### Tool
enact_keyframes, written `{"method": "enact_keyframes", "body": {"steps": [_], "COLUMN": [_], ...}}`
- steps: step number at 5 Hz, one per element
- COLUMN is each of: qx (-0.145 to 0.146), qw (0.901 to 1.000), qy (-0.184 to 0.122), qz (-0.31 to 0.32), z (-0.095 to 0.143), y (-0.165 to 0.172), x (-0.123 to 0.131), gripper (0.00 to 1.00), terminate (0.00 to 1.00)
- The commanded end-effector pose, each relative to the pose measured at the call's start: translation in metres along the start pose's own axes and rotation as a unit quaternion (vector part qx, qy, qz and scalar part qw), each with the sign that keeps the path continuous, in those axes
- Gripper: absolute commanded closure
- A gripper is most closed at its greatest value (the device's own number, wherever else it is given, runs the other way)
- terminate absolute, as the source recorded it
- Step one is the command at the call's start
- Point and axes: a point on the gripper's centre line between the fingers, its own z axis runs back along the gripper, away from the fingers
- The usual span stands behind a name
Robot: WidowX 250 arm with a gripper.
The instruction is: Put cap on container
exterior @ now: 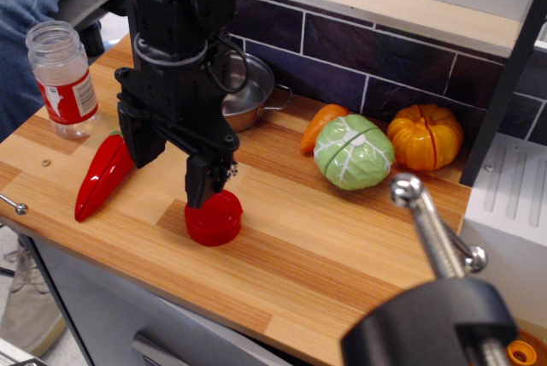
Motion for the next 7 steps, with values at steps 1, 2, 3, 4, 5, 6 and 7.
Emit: {"method": "enact_keyframes", "body": {"steps": [1, 2, 3, 4, 5, 6, 7], "qx": [0.000, -0.019, -0.016, -0.016, -0.005, -0.001, 0.006], "qw": [1.0000, 0.9991, 0.9980, 0.9972, 0.9974, 0.9974, 0.9969], "qy": [0.000, -0.032, -0.055, -0.071, -0.070, -0.069, -0.074], "qz": [0.000, 0.020, 0.027, 0.017, 0.017, 0.020, 0.027], "z": [0.000, -0.009, -0.021, -0.034, -0.048, -0.064, -0.072], "y": [0.000, -0.004, -0.009, -0.009, -0.016, -0.023, -0.027], "x": [0.000, 0.009, 0.019, 0.024, 0.026, 0.027, 0.032], "gripper": [0.00, 0.00, 0.00, 0.00, 0.00, 0.00, 0.00], "terminate": [0.00, 0.00, 0.00, 0.00, 0.00, 0.00, 0.00]}}
